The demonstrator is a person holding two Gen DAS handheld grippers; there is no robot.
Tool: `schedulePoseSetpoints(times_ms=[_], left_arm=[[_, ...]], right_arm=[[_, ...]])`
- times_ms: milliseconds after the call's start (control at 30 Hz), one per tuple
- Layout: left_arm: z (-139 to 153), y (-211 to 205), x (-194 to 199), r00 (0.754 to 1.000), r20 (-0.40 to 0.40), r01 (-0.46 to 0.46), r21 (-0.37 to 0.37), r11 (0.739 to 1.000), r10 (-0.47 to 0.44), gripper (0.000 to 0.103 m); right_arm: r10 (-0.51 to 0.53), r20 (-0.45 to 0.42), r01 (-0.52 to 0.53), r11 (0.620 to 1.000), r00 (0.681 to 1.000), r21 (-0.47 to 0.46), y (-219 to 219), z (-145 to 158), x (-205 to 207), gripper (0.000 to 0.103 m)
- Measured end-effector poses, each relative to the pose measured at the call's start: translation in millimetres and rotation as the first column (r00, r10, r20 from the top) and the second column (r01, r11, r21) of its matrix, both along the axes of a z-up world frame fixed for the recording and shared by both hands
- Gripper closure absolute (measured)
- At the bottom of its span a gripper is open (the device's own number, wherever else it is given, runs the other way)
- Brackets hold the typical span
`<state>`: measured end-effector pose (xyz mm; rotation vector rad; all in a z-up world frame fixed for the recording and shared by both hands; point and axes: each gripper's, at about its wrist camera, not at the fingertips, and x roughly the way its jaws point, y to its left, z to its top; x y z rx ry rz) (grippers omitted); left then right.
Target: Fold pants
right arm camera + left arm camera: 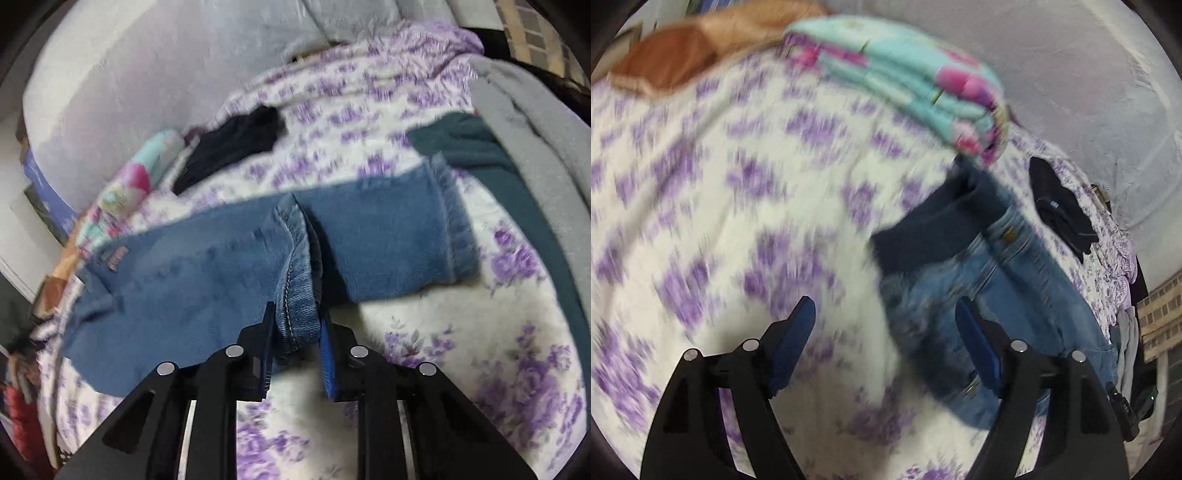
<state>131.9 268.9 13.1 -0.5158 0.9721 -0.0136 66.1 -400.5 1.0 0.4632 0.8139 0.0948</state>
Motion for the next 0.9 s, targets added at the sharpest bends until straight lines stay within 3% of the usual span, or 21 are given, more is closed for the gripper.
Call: schedulePoseSetpoints(times_ms=[100, 167, 300, 333, 400, 433, 467, 500, 567, 633, 733, 767, 800, 900], left_arm=[[-20, -14, 5, 0.999, -0.031, 0.041, -0.069, 0.997, -0.043, 0.027], [-25, -27, 15, 0.998, -0.038, 0.043, -0.043, 0.998, -0.044, 0.013], [-21, -53, 23, 0.998, -0.001, 0.063, -0.013, 0.998, -0.063, 0.016], [-17, -61, 22, 0.996, 0.023, 0.085, -0.008, 0.996, -0.085, 0.043], [-10, -75, 17, 0.997, 0.026, 0.071, 0.094, 0.993, -0.074, 0.061], [-9, -78, 15, 0.996, 0.033, 0.078, 0.110, 0.991, -0.082, 0.076], [-6, -78, 10, 0.995, 0.044, 0.084, 0.104, 0.991, -0.089, 0.081], [-3, -74, 3, 0.994, 0.060, 0.084, 0.060, 0.995, -0.088, 0.084], [4, -65, -16, 0.993, 0.086, 0.086, -0.054, 0.995, -0.081, 0.085], [10, -62, -41, 0.989, 0.117, 0.099, -0.095, 0.991, -0.088, 0.085], [1, -52, -67, 0.990, 0.116, 0.094, -0.159, 0.983, -0.076, 0.085], [-6, -46, -71, 0.992, 0.111, 0.089, -0.202, 0.975, -0.068, 0.085], [-15, -40, -74, 0.993, 0.102, 0.081, -0.246, 0.966, -0.058, 0.085], [-35, -34, -75, 0.996, 0.086, 0.056, -0.313, 0.948, -0.030, 0.085]], right_arm=[[-0.029, 0.068, 0.025, 0.998, 0.997, 0.061, -19, 23, -21, 0.082], [-0.051, 0.101, 0.041, 0.994, 0.994, 0.103, -37, 37, -37, 0.082], [-0.093, 0.131, 0.074, 0.987, 0.987, 0.144, -63, 52, -62, 0.082], [-0.103, 0.133, 0.084, 0.986, 0.986, 0.144, -68, 52, -69, 0.082], [-0.117, 0.123, 0.100, 0.985, 0.985, 0.138, -73, 47, -76, 0.085], [-0.124, 0.111, 0.109, 0.985, 0.986, 0.136, -77, 43, -78, 0.086], [-0.132, 0.105, 0.117, 0.983, 0.986, 0.141, -80, 40, -80, 0.091], [-0.142, 0.101, 0.126, 0.980, 0.985, 0.156, -86, 37, -82, 0.102], [-0.203, 0.109, 0.181, 0.967, 0.973, 0.180, -103, 36, -90, 0.103], [-0.234, 0.132, 0.208, 0.960, 0.963, 0.187, -118, 42, -102, 0.103], [-0.187, 0.100, 0.159, 0.959, 0.977, 0.234, -122, 40, -108, 0.083], [-0.179, 0.086, 0.153, 0.957, 0.980, 0.247, -120, 37, -109, 0.053], [-0.172, 0.071, 0.148, 0.954, 0.983, 0.259, -117, 34, -109, 0.040], [-0.145, 0.055, 0.122, 0.946, 0.988, 0.301, -100, 31, -106, 0.040]])
